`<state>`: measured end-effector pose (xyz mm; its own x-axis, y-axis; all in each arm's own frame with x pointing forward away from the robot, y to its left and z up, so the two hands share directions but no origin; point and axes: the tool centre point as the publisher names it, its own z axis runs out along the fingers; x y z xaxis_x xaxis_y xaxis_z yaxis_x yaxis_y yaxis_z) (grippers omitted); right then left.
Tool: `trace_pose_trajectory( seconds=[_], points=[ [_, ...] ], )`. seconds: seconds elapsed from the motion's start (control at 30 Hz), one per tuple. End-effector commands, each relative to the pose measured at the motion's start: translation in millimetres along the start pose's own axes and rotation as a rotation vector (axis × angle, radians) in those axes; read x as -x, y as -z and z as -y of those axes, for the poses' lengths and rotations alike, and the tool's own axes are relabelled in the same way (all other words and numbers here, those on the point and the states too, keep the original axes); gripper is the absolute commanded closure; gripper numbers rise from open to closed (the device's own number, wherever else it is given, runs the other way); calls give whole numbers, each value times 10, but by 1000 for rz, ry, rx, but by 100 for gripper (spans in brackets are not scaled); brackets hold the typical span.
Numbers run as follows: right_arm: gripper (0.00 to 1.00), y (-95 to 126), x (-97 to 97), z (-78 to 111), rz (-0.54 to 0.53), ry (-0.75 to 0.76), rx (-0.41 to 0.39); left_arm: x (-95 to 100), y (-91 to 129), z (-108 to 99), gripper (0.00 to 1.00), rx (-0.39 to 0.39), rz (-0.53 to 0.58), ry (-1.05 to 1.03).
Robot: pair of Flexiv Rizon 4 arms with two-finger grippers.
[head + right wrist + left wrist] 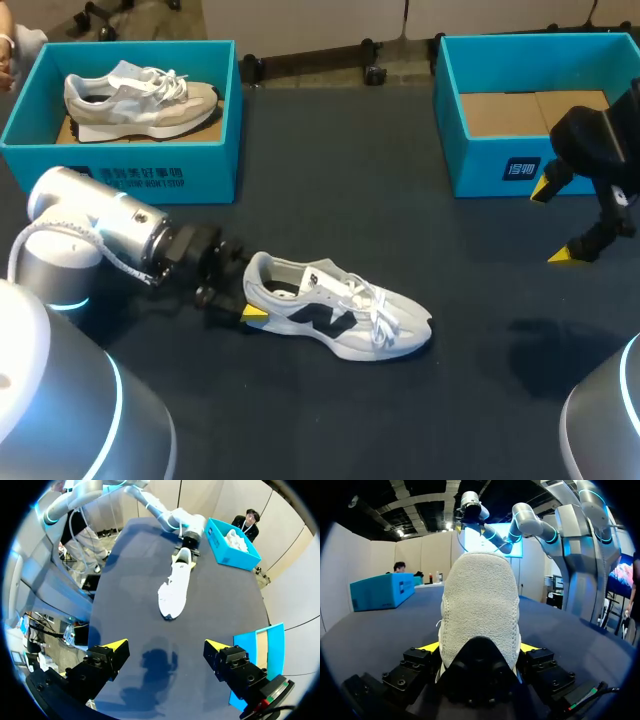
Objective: Take the shoe out of the shoebox, open the shoe tongue, remove and reinsert the insole, then place the shoe into the shoebox
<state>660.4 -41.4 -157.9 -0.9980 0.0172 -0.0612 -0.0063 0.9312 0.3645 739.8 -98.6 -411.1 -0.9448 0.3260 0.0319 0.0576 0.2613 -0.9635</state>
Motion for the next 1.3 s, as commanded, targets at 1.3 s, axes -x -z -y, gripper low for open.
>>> trace_pose_trajectory(
  seconds=[1.3],
  points=[
    [0,-8,25,-12,-5,0,-3,-182,10,-77,100,-28,305,92]
  ],
)
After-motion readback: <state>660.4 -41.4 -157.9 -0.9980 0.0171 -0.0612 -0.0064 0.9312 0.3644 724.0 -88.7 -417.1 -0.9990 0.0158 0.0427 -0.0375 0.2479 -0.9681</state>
